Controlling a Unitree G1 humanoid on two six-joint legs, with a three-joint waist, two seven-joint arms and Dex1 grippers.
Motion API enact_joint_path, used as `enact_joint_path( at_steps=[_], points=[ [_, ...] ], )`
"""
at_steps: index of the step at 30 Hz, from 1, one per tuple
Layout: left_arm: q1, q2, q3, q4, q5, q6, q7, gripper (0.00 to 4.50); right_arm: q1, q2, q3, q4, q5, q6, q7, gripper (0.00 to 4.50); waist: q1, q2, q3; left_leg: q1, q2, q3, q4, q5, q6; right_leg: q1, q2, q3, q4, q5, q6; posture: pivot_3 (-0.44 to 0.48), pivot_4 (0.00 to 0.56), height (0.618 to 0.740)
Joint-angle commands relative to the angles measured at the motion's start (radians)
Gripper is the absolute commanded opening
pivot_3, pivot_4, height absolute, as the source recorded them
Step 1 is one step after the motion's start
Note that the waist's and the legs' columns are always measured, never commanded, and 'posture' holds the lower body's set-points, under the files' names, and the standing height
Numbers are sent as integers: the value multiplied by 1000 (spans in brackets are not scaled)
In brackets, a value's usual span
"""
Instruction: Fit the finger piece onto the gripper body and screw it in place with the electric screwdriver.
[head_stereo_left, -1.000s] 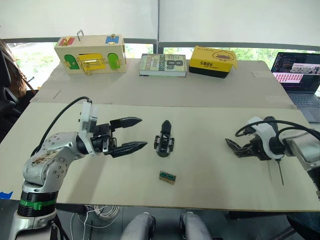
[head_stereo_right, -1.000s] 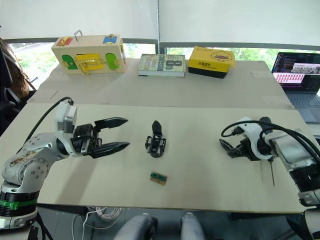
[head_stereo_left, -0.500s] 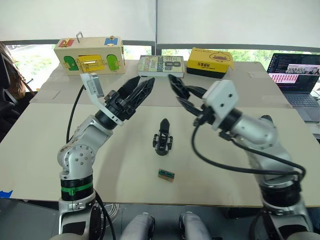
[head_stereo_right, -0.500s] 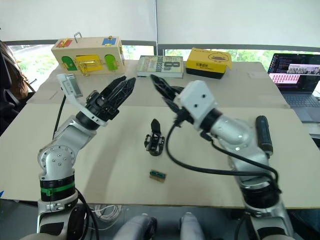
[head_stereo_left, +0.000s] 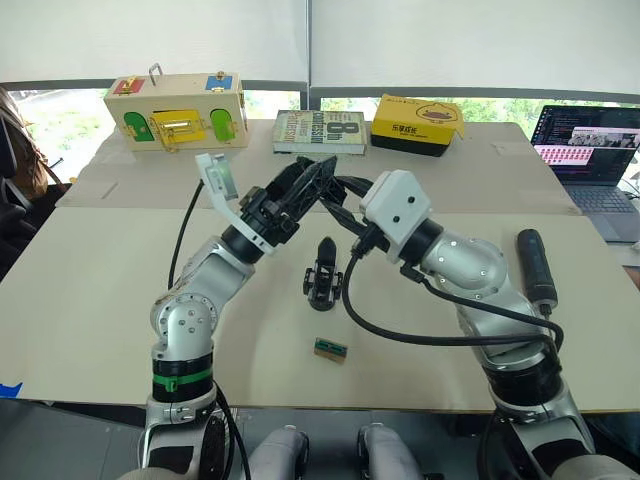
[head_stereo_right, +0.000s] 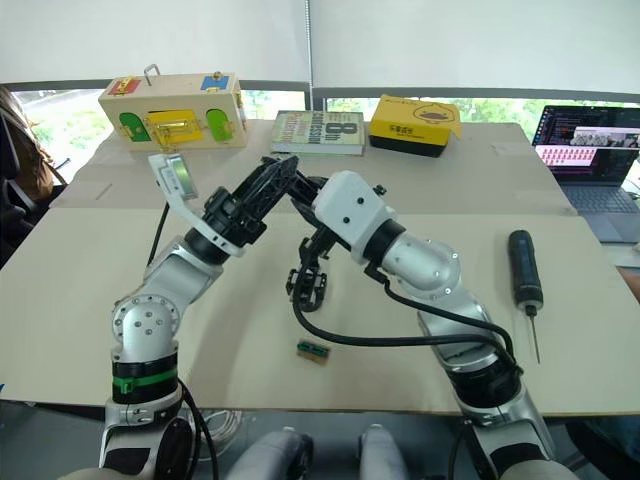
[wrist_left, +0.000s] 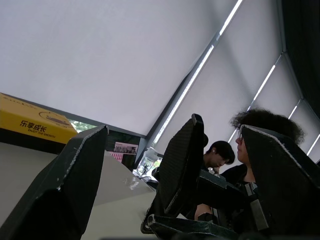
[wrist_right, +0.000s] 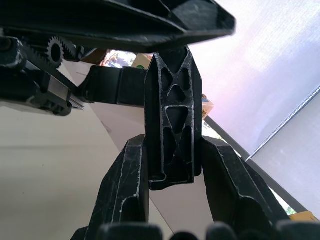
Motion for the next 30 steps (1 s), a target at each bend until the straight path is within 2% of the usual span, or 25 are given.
enact_joint_path(
  at_steps=[1, 8, 15, 17, 18, 19, 21, 23, 24, 26, 30],
  points=[
    [-6, -8, -5, -26, 6, -24, -4, 3667, -15, 7, -6, -27, -17, -6, -1, 1116, 0, 0, 0, 0, 0, 0, 0, 0, 0, 0, 0, 0, 0, 0, 0, 0, 150, 740],
    [10, -30, 4, -50, 8, -50, -5, 167, 6, 11, -8, -23, -21, 7, -2, 1116, 0, 0, 0, 0, 0, 0, 0, 0, 0, 0, 0, 0, 0, 0, 0, 0, 150, 740],
    [19, -51, 35, -57, -1, -93, 9, 89, 30, 0, -32, -24, -15, 9, 14, 1116, 1, 0, 0, 0, 0, 0, 0, 0, 0, 0, 0, 0, 0, 0, 0, 0, 150, 740],
    [9, -61, 42, -44, -13, -94, 11, 89, 35, -5, -57, -29, -4, -3, 18, 2195, 3, 0, 0, 0, 0, 0, 0, 0, 0, 0, 0, 0, 0, 0, 0, 0, 150, 740],
    [6, -64, 44, -41, -16, -95, 11, 89, 36, -7, -63, -31, -3, -7, 20, 2486, 3, 0, 0, 0, 0, 0, 0, 0, 0, 0, 0, 0, 0, 0, 0, 0, 150, 740],
    [-17, -35, 47, -21, -31, -78, -33, 89, 40, -35, -112, -38, 23, -16, 43, 3042, 2, 0, 0, 0, 0, 0, 0, 0, 0, 0, 0, 0, 0, 0, 0, 0, 150, 740],
    [-57, 35, 59, 20, -65, -34, -115, 89, 52, -91, -221, -45, 95, -7, 97, 3553, 5, 0, 0, -1, 0, 0, 0, 0, 0, 0, 0, 0, -1, 0, 0, 0, 150, 740],
    [-96, 143, 90, 90, -128, 54, -207, 89, 101, -182, -354, -54, 244, 54, 222, 4302, 10, 0, 0, -1, 0, 0, 0, 0, 0, 0, 1, -1, -1, 0, 0, 0, 150, 740],
    [-112, 191, 93, 119, -144, 87, -252, 89, 124, -229, -388, -60, 305, 86, 282, 4500, 9, 0, 0, -1, 0, 0, 0, 0, 1, 0, 1, -2, -1, 0, 0, 0, 150, 740],
    [-143, 291, 65, 167, -158, 169, -374, 89, 150, -303, -441, -78, 432, 179, 362, 4500, 4, 0, 0, 0, 0, 0, 0, -2, 4, 1, 1, -2, -2, 0, 0, 0, 150, 740],
    [-195, 412, -25, 226, -125, 261, -620, 89, 102, -352, -520, -100, 764, 503, 354, 4500, -15, 0, 0, 0, 1, 0, 0, -3, 5, 0, 1, 0, -2, 0, 0, 0, 150, 740]
  ],
)
